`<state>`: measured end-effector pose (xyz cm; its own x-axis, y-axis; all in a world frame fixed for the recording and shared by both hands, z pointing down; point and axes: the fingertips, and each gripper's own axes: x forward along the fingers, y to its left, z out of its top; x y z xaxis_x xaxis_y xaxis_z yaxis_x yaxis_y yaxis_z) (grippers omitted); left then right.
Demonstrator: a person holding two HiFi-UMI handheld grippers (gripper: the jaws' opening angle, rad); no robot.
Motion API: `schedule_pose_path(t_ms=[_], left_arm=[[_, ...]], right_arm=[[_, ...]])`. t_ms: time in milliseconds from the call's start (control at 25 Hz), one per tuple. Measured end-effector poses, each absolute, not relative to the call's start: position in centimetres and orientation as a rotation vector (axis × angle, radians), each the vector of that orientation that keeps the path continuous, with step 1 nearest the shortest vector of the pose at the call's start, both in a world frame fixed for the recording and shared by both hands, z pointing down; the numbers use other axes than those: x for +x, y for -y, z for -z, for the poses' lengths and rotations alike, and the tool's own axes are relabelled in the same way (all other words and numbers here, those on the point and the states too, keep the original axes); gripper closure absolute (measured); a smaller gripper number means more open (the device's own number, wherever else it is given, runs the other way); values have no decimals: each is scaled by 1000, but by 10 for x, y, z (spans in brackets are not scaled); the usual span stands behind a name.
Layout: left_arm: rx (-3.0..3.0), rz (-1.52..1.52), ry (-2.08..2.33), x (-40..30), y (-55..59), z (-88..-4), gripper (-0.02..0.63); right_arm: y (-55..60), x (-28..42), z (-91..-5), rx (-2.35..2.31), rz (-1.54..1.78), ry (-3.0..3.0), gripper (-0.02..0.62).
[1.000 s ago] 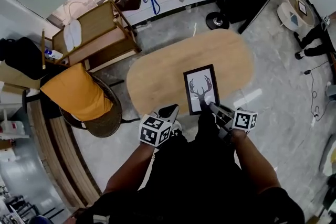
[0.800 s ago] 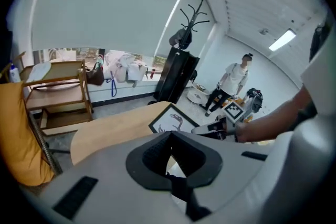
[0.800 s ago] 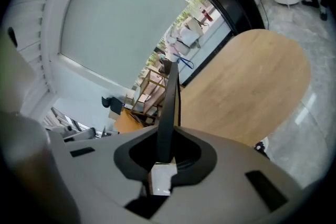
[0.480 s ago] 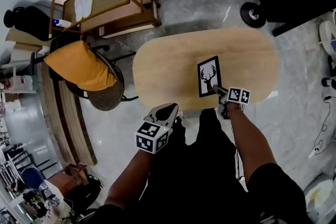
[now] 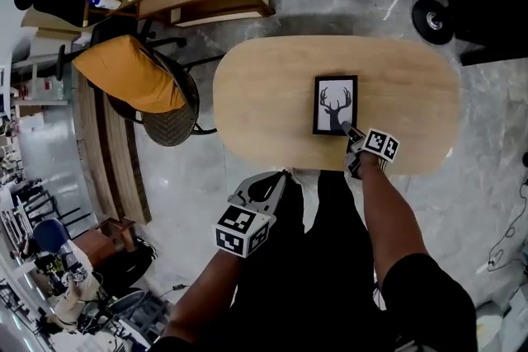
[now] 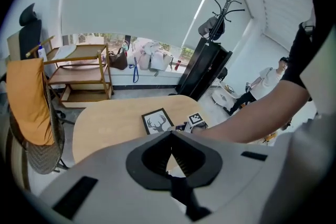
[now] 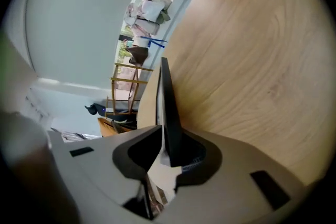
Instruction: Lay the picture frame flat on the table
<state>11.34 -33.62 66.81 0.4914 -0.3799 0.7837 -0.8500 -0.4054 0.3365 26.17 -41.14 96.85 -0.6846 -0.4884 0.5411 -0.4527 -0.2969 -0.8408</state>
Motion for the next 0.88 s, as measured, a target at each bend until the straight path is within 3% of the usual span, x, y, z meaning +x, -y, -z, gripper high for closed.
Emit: schedule_pose_path(t_ms=[160, 320, 520, 880], left_arm=[[1957, -833, 1018, 120, 322, -669, 606], [1974, -844, 997, 128, 316, -665, 606], [2032, -873, 973, 129, 302, -648, 606], [2156, -842, 989, 126, 254, -619, 606]], right_arm=[[400, 265, -986, -1282, 2273, -1887, 360], [381, 269, -1001, -1432, 2416, -2179, 262], [351, 281, -1008, -1529, 2400, -2933, 241], [364, 297, -909, -1565, 2055, -2382, 241]])
